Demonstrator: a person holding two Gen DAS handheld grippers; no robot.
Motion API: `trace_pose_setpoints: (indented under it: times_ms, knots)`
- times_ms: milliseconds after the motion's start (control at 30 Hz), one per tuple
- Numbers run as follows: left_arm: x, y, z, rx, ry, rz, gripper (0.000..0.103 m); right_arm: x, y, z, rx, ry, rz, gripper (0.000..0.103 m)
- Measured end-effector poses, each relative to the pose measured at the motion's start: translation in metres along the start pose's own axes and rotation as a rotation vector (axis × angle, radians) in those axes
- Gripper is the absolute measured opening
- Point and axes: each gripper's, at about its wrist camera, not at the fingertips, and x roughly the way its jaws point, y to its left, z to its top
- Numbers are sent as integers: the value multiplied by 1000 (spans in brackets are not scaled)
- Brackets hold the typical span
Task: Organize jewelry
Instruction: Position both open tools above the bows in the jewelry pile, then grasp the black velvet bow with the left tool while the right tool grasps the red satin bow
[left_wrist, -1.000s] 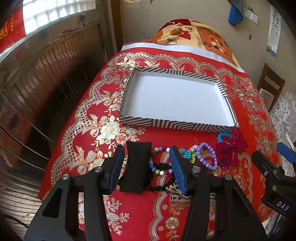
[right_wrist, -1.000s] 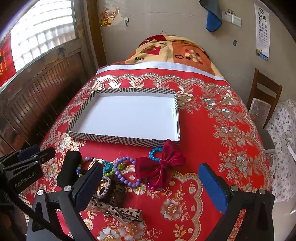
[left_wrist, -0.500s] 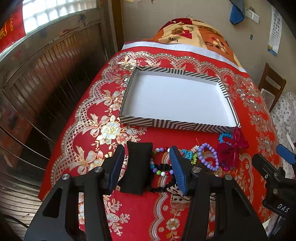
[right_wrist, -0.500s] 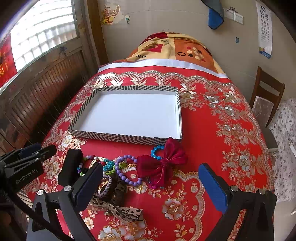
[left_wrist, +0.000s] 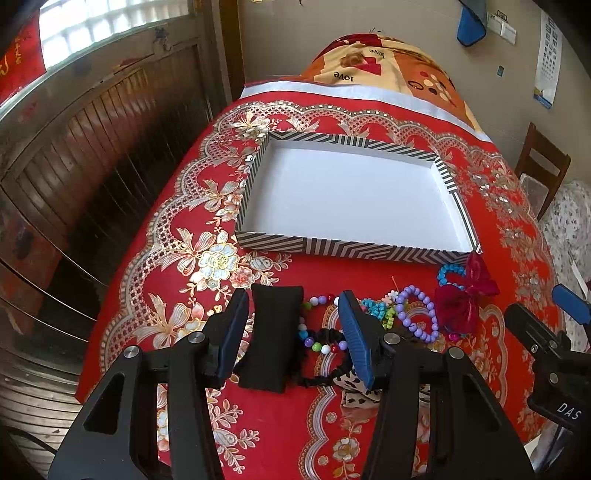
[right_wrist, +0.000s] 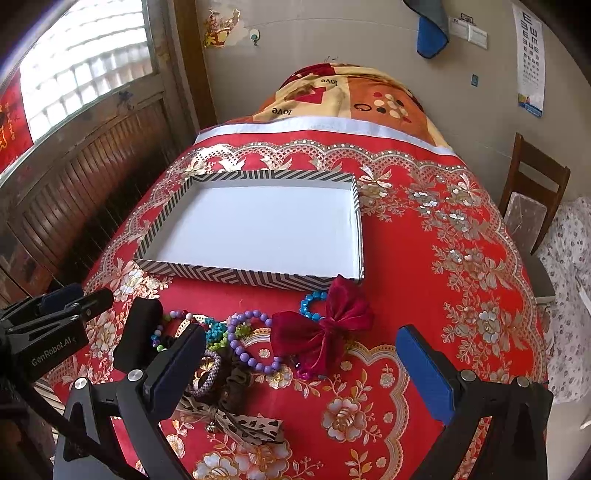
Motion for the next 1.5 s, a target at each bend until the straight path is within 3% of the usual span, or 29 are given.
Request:
trace_pose_setpoints:
  times_ms: [700,933,1200,1500]
  knots:
    - [10,2,1,-7,27,-4,50,10,-12,0,7,18,3,102]
    - [15,27,8,-68,48,-25,50,16,-18,-4,-13,37,13,102]
    - [35,57,0,-132,157,-114,50,25,-30,-11,-19,54,57,101]
    - [73,52,-26,-113,290,-173,50,46,-59,-5,-26,78,59,80]
